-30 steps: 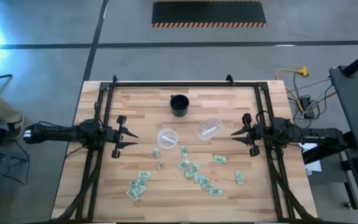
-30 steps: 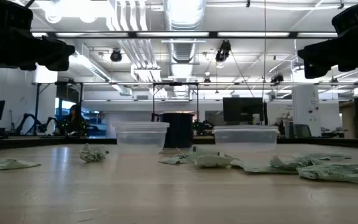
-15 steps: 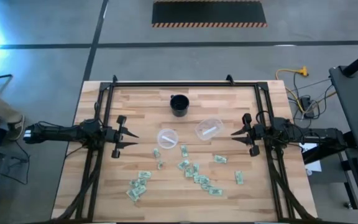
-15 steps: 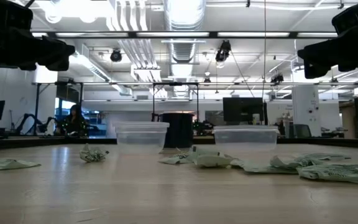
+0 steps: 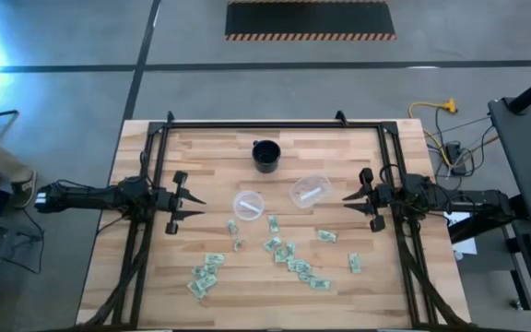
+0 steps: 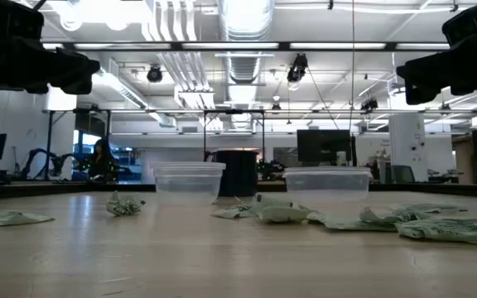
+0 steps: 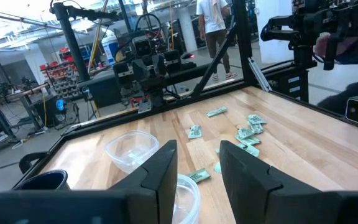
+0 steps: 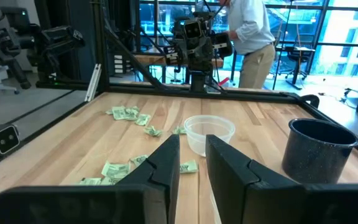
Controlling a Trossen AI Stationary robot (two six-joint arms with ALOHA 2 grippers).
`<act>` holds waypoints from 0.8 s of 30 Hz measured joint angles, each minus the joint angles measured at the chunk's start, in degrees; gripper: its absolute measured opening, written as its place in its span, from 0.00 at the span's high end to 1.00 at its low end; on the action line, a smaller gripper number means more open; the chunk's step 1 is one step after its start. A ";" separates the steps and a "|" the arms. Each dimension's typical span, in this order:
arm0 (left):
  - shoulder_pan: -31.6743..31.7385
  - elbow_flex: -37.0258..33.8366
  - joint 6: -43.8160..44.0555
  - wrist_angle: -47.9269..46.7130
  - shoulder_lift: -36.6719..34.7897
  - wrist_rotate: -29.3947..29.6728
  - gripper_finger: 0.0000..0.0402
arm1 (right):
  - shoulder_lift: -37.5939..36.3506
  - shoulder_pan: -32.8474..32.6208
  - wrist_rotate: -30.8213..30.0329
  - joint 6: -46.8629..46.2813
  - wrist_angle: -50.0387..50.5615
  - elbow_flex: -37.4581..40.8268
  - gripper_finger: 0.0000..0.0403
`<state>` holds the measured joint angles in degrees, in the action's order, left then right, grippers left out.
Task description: Pick and place Stevia / Truvia into bins
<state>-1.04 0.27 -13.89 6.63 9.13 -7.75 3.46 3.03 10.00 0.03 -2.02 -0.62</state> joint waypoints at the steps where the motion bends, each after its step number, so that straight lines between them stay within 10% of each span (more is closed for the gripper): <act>1: 0.00 0.00 0.00 0.02 0.02 0.00 0.74 | 0.02 0.01 0.00 0.00 0.00 -0.02 0.83; 24: 0.00 0.00 0.04 10.65 0.02 0.15 0.74 | 0.02 -0.01 0.33 -19.41 -5.52 0.00 0.83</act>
<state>-1.04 0.27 -13.85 17.28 9.15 -7.60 3.49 3.03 10.33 -19.38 -7.54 -0.62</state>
